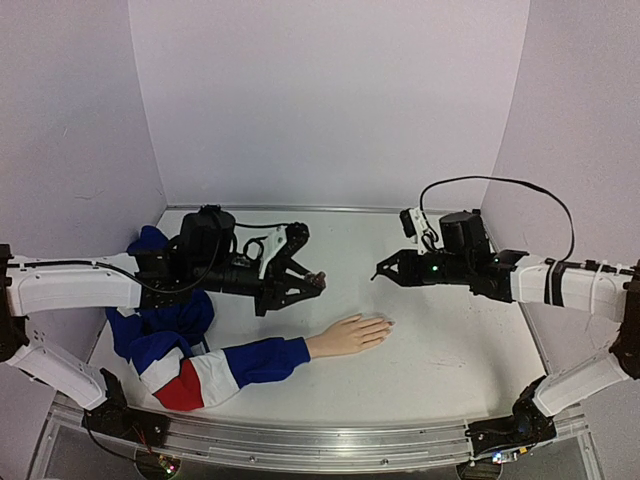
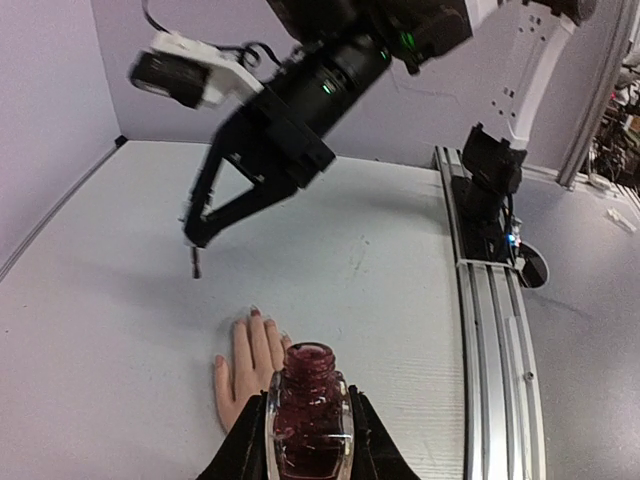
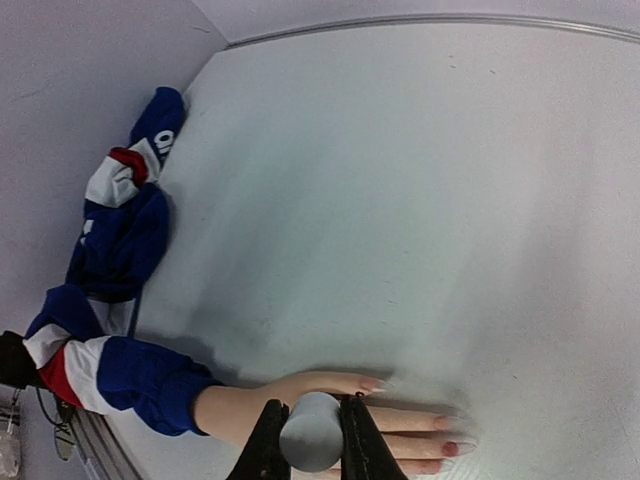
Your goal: Paint the nails
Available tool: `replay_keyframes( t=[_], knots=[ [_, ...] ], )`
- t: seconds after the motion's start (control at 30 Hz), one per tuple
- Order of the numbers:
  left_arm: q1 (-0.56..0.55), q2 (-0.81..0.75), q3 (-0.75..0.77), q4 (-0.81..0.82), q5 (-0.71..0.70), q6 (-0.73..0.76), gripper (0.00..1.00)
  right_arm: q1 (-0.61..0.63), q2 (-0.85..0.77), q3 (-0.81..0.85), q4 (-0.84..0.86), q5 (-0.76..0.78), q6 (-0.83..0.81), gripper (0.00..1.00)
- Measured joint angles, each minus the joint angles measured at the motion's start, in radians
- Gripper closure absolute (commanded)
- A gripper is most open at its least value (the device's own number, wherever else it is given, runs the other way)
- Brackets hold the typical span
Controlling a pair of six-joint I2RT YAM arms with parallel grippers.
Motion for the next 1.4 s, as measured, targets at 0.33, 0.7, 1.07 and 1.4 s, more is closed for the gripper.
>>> replay_keyframes(
  t=[0.33,0.7,1.07,1.4],
  knots=[
    [-0.037,0.000,-0.019,-0.013,-0.051,0.087,1.00,0.181,-0.007,0.214,-0.016,-0.154,-0.039,1.00],
    [-0.037,0.010,-0.019,-0.013,-0.074,0.121,1.00,0.210,-0.040,0.223,-0.032,-0.241,-0.049,1.00],
    [-0.037,0.033,-0.019,-0.015,-0.073,0.121,1.00,0.232,-0.040,0.223,-0.018,-0.268,-0.048,1.00],
    [-0.037,0.034,-0.019,-0.015,-0.073,0.121,1.00,0.233,-0.039,0.222,-0.015,-0.260,-0.048,1.00]
  ],
)
